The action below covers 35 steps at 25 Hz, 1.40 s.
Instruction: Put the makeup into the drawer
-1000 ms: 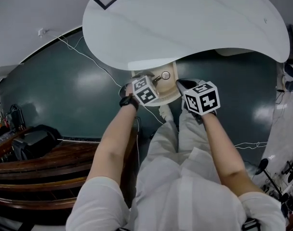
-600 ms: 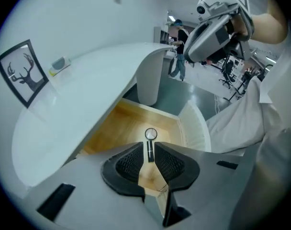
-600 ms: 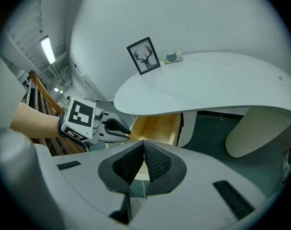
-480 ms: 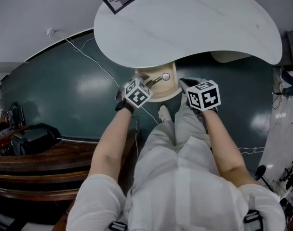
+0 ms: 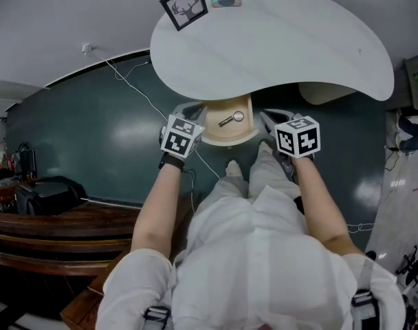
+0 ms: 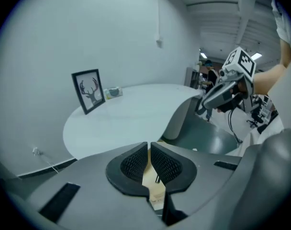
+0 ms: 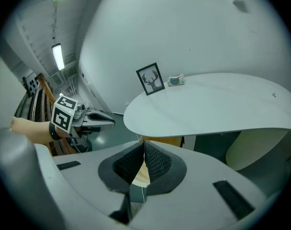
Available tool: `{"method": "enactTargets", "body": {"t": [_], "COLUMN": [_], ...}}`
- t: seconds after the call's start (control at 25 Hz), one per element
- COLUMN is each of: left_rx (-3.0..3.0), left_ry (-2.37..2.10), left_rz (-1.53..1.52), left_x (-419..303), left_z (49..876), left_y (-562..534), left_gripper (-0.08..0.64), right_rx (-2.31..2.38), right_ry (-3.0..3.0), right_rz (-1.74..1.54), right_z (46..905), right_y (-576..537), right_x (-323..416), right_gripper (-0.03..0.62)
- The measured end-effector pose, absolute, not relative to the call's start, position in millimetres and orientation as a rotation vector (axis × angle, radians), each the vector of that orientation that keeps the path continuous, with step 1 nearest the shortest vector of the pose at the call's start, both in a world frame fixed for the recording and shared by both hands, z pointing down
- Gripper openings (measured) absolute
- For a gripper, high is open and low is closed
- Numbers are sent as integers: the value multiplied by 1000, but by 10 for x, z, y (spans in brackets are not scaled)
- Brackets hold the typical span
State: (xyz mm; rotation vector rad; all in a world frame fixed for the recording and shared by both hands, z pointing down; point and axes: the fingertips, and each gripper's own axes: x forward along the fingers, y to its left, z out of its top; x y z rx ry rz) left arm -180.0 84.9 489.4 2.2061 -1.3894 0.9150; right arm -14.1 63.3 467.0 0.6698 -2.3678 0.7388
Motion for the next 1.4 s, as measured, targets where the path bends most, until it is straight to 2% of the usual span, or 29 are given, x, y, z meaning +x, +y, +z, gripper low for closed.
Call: {"method": "enactTargets", "body": {"t": [0.2,0.68,1.04,1.4], "left_rx": [2219,2304,2321,2268], "left_ry": [-1582,-1937,-2066,-2130], "left_rz": [605,67,2,-30], "left_x": [-1906,-2294,-2505,-2745], "left_z": [4228,2666,2181,2066], "left_y": [794,1029,1378,1507], "left_gripper": [31,32,32,32], "right_rx": [771,1015,1169,1249], "right_ry": [-2513,-2716,-2884,-2850], "right_rz": [677,380,216,199], "right_z": [4221,3170,2238,2225], "right_y": [430,216,226,200], "right_x": [-52,331,593,754], "right_gripper": [11,11,11,9]}}
